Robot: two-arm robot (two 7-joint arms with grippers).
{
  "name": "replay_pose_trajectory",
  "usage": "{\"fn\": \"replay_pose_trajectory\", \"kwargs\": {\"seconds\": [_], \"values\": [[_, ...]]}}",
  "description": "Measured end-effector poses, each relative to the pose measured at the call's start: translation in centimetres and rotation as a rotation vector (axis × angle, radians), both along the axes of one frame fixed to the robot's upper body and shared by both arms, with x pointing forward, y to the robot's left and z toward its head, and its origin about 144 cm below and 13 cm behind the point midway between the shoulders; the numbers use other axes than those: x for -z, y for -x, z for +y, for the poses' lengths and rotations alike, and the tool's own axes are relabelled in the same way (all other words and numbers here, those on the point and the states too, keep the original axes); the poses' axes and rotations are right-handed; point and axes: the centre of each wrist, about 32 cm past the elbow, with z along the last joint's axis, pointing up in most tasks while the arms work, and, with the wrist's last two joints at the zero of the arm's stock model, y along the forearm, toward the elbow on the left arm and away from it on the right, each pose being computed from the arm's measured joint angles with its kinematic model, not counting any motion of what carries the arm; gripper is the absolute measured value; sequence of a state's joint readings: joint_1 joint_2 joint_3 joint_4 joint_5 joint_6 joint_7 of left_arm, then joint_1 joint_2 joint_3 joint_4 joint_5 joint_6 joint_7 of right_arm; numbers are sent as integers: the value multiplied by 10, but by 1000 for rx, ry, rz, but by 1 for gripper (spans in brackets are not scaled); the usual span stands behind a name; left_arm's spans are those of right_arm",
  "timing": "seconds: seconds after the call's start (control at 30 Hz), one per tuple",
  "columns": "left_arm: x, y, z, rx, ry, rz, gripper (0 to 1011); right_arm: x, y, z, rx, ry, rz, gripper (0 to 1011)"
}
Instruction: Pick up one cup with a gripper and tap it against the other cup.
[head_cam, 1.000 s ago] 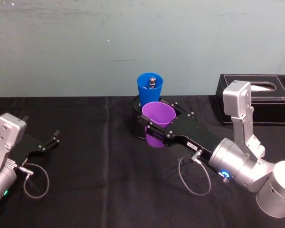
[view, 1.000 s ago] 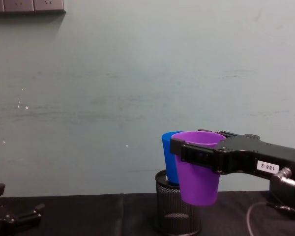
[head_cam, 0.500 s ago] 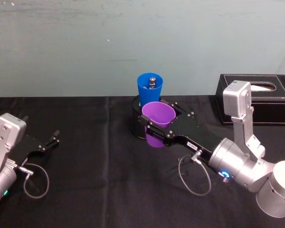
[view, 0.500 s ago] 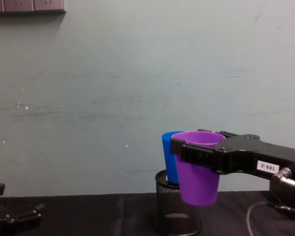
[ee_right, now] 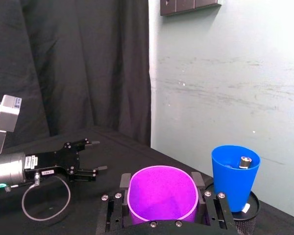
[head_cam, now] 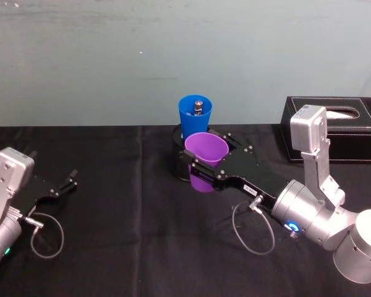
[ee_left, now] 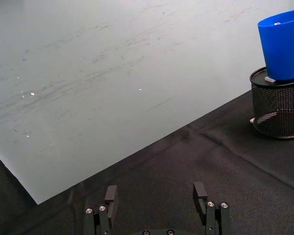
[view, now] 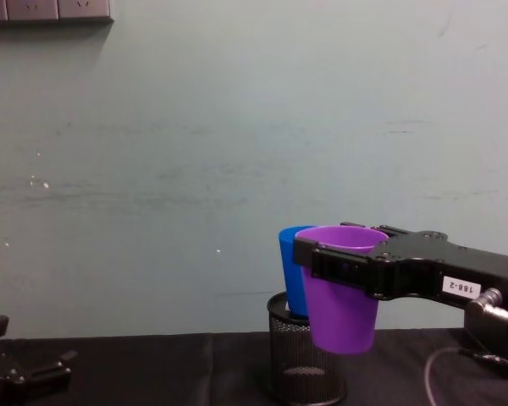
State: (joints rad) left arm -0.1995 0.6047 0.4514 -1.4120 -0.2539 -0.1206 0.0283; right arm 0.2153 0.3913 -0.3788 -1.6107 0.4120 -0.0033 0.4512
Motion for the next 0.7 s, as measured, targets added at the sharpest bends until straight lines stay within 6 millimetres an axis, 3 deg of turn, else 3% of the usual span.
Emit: {"fn": "replay_pose_trajectory", "kwargs": {"seconds": [0.7], "values": [[0,0,0,0,0,0,1000,0,0,0,0,0,0,746]]}}
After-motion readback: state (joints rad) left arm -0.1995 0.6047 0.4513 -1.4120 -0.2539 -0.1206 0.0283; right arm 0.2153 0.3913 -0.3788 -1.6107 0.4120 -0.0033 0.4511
